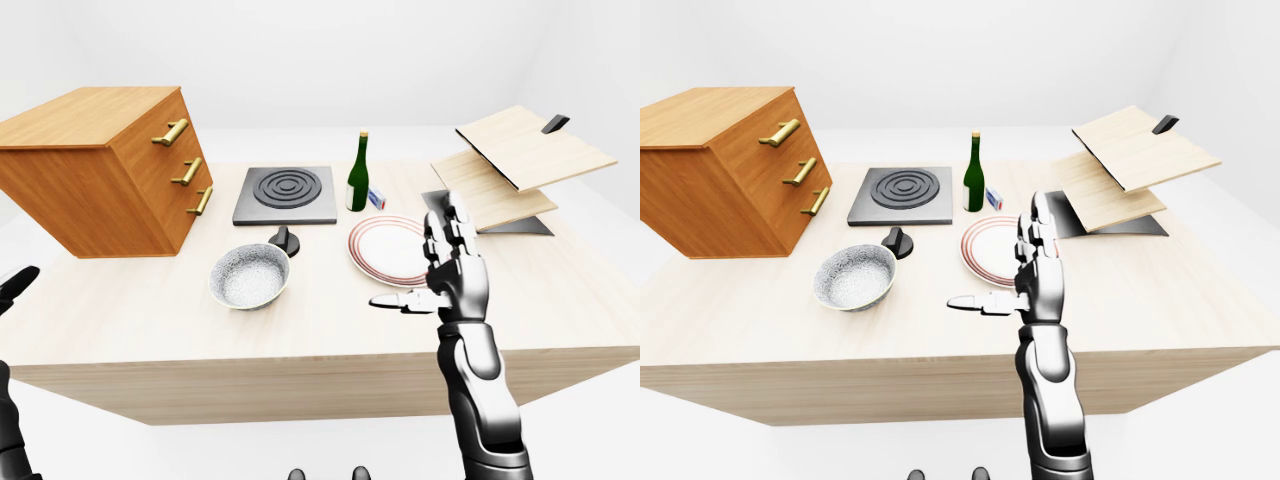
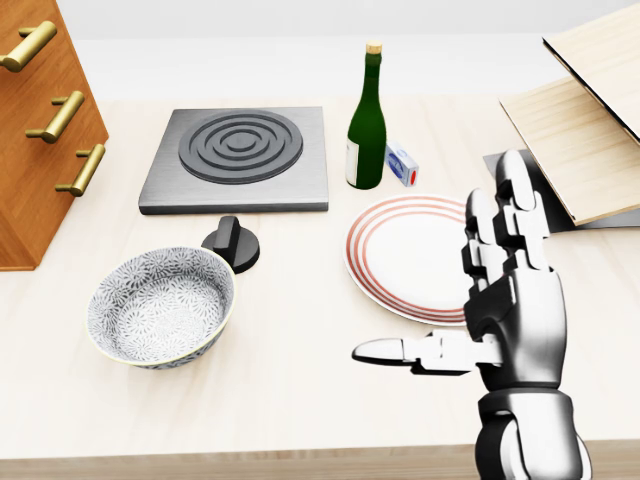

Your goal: Pick up the akita bowl and put it on the plate.

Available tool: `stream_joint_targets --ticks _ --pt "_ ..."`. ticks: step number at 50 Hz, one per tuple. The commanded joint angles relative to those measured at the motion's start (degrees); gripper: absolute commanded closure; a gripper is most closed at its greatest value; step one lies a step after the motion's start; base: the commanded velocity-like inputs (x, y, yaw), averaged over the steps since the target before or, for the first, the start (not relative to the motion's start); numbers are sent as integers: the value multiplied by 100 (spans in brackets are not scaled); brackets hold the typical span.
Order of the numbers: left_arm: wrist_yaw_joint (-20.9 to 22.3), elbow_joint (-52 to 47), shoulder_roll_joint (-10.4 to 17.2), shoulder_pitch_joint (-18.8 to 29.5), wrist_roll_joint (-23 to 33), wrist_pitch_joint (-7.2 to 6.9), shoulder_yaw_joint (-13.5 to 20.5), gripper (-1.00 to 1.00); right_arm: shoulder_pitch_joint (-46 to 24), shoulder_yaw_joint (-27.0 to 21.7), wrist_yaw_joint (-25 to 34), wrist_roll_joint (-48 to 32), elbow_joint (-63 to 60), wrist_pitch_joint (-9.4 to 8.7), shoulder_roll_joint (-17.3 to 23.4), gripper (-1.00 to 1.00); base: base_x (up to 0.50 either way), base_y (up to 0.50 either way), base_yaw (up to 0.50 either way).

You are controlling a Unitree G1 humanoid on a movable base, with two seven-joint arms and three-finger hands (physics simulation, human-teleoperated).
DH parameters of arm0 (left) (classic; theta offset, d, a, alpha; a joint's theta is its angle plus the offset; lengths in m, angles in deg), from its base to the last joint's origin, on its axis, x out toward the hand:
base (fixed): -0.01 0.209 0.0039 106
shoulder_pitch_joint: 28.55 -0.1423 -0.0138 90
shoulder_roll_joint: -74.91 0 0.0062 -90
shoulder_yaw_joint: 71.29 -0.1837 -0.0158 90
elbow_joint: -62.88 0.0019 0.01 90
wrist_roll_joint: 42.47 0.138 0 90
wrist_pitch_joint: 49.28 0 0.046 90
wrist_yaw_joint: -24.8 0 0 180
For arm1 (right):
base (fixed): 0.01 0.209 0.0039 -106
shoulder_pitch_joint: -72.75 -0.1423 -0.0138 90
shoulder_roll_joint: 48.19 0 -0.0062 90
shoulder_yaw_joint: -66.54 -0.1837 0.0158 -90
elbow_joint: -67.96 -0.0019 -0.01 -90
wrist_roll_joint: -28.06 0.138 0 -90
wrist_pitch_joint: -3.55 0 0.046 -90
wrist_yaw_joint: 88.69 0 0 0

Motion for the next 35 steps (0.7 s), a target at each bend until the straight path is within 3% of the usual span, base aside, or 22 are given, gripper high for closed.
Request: stream_joint_targets --ticks 1,12,35 --pt "5 -20 -9 16 8 0 47 -100 2 -26 -23 120 -80 0 5 -100 0 0 0" --pt "23 56 -11 37 32 0 34 -100 -15 -41 -37 133 -84 0 17 -100 8 0 0" --pt "-39 -5 7 16 6 0 37 -100 -19 -77 -70 141 -175 0 32 -100 32 0 0"
